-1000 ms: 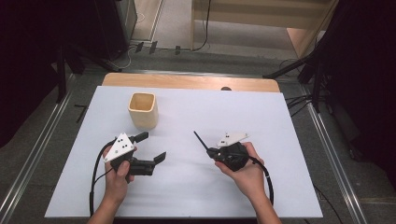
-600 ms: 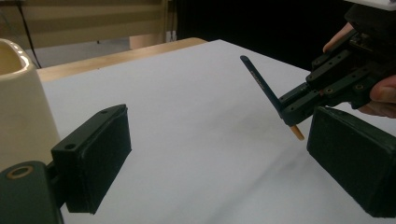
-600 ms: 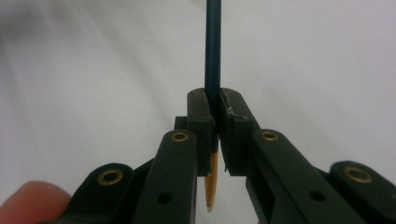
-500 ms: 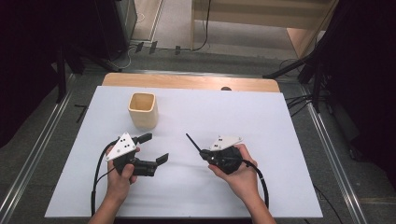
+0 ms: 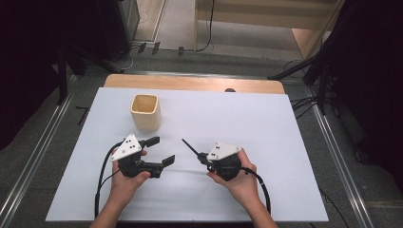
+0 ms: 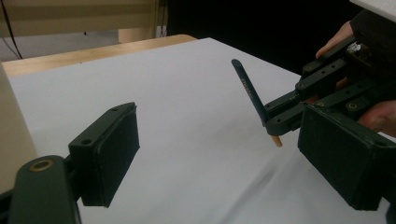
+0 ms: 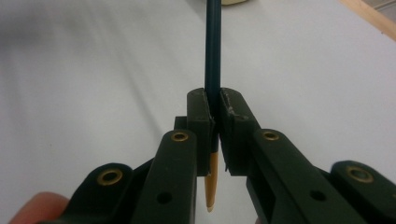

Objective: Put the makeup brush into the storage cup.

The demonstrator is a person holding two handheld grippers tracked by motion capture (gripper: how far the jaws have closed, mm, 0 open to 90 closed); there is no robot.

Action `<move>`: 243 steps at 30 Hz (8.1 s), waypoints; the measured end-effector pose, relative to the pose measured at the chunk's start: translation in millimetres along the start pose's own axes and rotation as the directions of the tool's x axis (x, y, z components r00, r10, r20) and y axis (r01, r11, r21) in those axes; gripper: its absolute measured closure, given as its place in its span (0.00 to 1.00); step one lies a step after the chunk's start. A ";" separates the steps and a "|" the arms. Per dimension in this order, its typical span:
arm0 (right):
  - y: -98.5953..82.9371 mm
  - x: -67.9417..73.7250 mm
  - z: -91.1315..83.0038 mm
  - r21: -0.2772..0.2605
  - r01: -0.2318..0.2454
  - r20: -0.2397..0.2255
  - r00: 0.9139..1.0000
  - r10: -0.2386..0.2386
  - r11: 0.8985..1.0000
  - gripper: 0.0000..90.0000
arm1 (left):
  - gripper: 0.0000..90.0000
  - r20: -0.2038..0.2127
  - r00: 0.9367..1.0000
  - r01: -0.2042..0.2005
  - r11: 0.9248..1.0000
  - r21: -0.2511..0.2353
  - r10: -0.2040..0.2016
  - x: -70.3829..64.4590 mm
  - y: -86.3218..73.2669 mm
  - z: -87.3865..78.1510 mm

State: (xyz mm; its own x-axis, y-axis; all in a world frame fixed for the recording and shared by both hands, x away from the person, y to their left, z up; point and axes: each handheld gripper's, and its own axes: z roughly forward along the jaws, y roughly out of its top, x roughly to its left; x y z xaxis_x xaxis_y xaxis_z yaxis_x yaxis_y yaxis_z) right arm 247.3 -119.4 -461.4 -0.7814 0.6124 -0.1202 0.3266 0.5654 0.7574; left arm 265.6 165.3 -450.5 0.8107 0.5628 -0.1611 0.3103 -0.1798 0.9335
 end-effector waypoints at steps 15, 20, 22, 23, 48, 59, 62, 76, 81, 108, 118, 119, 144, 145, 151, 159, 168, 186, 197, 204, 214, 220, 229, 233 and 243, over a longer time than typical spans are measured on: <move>5.9 25.3 6.3 0.026 0.221 0.184 0.957 -0.222 0.975 0.94 | 0.34 0.010 0.999 0.047 0.998 0.050 -0.047 -3.6 5.3 5.5; 7.0 34.7 8.8 0.056 0.327 0.243 0.912 -0.331 0.943 0.94 | 0.53 0.018 0.998 0.058 0.997 0.053 -0.059 -2.1 5.9 4.6; 6.9 35.6 10.2 0.067 0.355 0.258 0.897 -0.360 0.932 0.94 | 0.57 0.035 0.997 0.061 0.996 0.065 -0.063 -1.3 6.1 4.7; 6.7 36.1 10.7 0.070 0.357 0.264 0.894 -0.362 0.931 0.94 | 0.57 0.047 0.997 0.064 0.996 0.070 -0.067 -0.8 6.2 5.2; 3.4 50.1 19.9 0.130 0.505 0.318 0.793 -0.519 0.853 0.94 | 0.93 0.149 0.975 0.131 0.968 0.213 -0.165 0.6 3.3 20.2; 4.7 43.6 18.9 0.032 0.318 0.308 0.899 -0.312 0.948 0.49 | 0.97 0.131 0.982 0.109 0.971 0.211 -0.138 -2.6 2.6 21.7; 5.3 38.0 15.3 -0.034 0.183 0.312 0.936 -0.164 0.983 0.35 | 0.97 0.116 0.984 0.108 0.974 0.200 -0.133 -1.7 1.7 20.7; 4.1 25.7 7.2 -0.254 -0.287 0.262 0.899 0.351 0.924 0.00 | 0.97 0.053 0.992 0.111 0.986 0.125 -0.118 -0.4 -2.1 16.3; 3.1 24.6 3.3 -0.286 -0.391 0.308 0.827 0.471 0.875 0.00 | 0.97 0.040 0.994 0.098 0.989 0.112 -0.103 -3.3 -3.9 17.7; -14.1 16.9 0.1 -0.357 -0.831 -0.034 0.468 0.883 0.427 0.07 | 0.97 -0.050 0.998 0.045 0.999 -0.017 -0.046 -32.8 -18.3 28.5; -17.9 12.9 -0.3 -0.343 -0.882 -0.128 0.386 0.913 0.325 0.19 | 0.97 -0.066 0.997 0.025 0.999 -0.042 -0.027 -39.0 -19.7 28.5; -18.2 12.7 -0.1 -0.332 -0.893 -0.141 0.367 0.919 0.306 0.19 | 0.97 -0.069 0.997 0.022 0.999 -0.046 -0.025 -39.6 -19.9 28.5; -34.0 4.8 19.0 -0.210 -0.968 -0.323 0.202 0.925 0.138 0.56 | 0.97 -0.048 0.999 0.002 0.997 -0.072 -0.006 -52.2 -24.5 34.1; -34.8 4.3 19.6 -0.207 -0.969 -0.326 0.199 0.924 0.135 0.57 | 0.97 -0.045 0.999 0.000 0.997 -0.072 -0.003 -52.6 -24.5 34.3; -39.8 -0.7 20.4 -0.206 -0.972 -0.336 0.177 0.925 0.112 0.64 | 0.97 -0.027 1.000 -0.010 0.998 -0.069 0.008 -56.0 -25.0 37.0; -44.7 -6.6 22.7 -0.174 -0.982 -0.395 0.143 0.907 0.079 0.78 | 0.93 0.041 0.999 0.033 0.999 -0.043 -0.031 -52.5 -26.4 40.7; -37.0 -6.1 16.4 -0.307 -0.905 -0.328 0.392 0.860 0.295 0.94 | 0.43 0.043 0.998 0.034 0.999 0.039 -0.035 -51.4 -23.0 48.4; 18.0 34.5 -0.1 -0.419 -0.520 -0.137 0.846 0.515 0.744 0.94 | 0.68 0.007 1.000 0.026 0.995 0.093 -0.026 -51.7 -11.7 44.1; 21.9 43.0 4.0 -0.415 -0.459 -0.120 0.883 0.453 0.785 0.91 | 0.93 0.023 0.999 0.021 0.996 0.086 -0.023 -47.2 -10.2 40.7; 26.7 40.9 -4.9 -0.459 -0.437 -0.018 0.875 0.483 0.774 0.09 | 0.94 0.012 1.000 0.020 0.997 0.071 -0.021 -43.6 -9.3 37.0; 19.8 21.1 -23.0 -0.483 -0.397 0.018 0.887 0.462 0.781 0.00 | 0.94 -0.011 1.000 0.016 0.998 0.058 -0.015 -33.5 -8.6 30.6; 6.7 6.5 -29.8 -0.467 -0.385 0.049 0.888 0.458 0.796 0.00 | 0.94 -0.025 0.999 0.022 0.998 0.052 -0.020 -28.1 -8.5 27.0; -14.8 -12.3 -35.2 -0.445 -0.387 0.101 0.874 0.475 0.808 0.00 | 0.94 -0.042 0.999 0.024 0.999 0.041 -0.023 -21.4 -7.4 22.4; -24.7 -17.4 -37.3 -0.431 -0.375 0.113 0.880 0.462 0.820 0.00 | 0.94 -0.050 0.998 0.030 0.999 0.034 -0.029 -17.3 -7.6 20.4; -45.0 -23.7 -45.2 -0.403 -0.332 0.174 0.887 0.428 0.853 0.00 | 0.94 -0.062 0.997 0.042 0.999 0.025 -0.040 -10.8 -7.7 16.7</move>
State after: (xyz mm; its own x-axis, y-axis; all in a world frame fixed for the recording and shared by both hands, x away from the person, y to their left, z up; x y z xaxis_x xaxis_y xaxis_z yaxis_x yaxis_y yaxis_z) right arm 227.0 -184.4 -463.6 -0.4607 0.8812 0.1060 0.3237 0.0557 0.9445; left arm 262.7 147.1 -461.3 0.7653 0.6185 -0.1782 0.3560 -0.1761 0.9178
